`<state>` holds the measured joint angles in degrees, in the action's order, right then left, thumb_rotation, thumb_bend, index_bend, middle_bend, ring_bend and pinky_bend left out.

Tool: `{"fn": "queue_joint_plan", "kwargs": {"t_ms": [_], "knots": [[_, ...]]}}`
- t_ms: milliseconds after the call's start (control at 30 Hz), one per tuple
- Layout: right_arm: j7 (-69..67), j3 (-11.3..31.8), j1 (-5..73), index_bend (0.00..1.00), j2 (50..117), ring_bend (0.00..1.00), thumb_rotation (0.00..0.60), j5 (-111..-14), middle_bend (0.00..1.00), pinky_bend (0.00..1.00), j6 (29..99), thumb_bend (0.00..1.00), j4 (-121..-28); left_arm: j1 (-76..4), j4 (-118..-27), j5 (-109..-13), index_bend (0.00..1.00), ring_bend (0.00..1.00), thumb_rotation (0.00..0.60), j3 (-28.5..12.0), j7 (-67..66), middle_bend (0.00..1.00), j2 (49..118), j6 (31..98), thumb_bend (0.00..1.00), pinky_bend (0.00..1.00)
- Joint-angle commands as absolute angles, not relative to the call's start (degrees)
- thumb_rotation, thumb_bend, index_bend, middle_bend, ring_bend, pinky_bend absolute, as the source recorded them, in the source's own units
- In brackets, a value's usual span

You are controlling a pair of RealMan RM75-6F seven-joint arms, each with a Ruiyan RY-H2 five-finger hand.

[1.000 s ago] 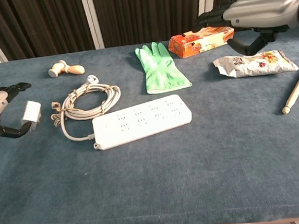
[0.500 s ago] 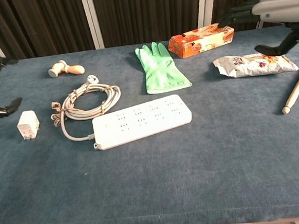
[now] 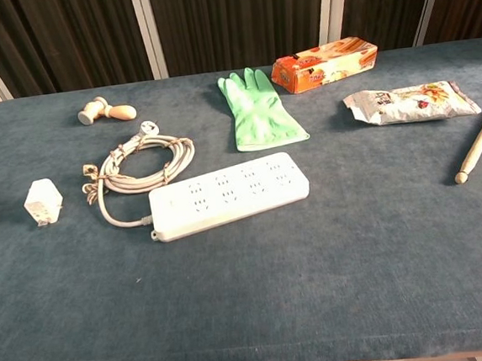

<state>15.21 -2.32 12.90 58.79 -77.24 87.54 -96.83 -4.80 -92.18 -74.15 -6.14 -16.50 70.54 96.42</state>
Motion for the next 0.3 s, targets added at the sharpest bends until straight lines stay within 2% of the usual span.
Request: {"fn": "queue_joint_plan", "kwargs": {"t_ms": [33,133,300], "knots": [[9.7,-2.8,4.7,0.0,61.4,0.0,0.6,-75.1,0.0,0.0,95.0,0.21,-93.2,-2.7,-90.6,-74.7,0.0,0.0,0.6,-4.2,-13.0,0.0,69.9,96.1,0.41,0.07],[9.0,-2.1,3.5,0.0,61.6,0.0,0.6,-76.3,0.0,0.0,96.7,0.21,-91.9,-2.7,-91.0,-76.1,0.0,0.0,0.6,-3.2,-12.9,0.0,68.8,94.7,0.41,0.08],[9.2,-1.9,2.9,0.0,61.6,0.0,0.6,-77.7,0.0,0.0,95.4,0.21,-91.6,-2.4,-92.1,-78.8,0.0,0.0,0.6,-1.8,-13.9,0.0,68.5,94.1,0.41,0.08]]}}
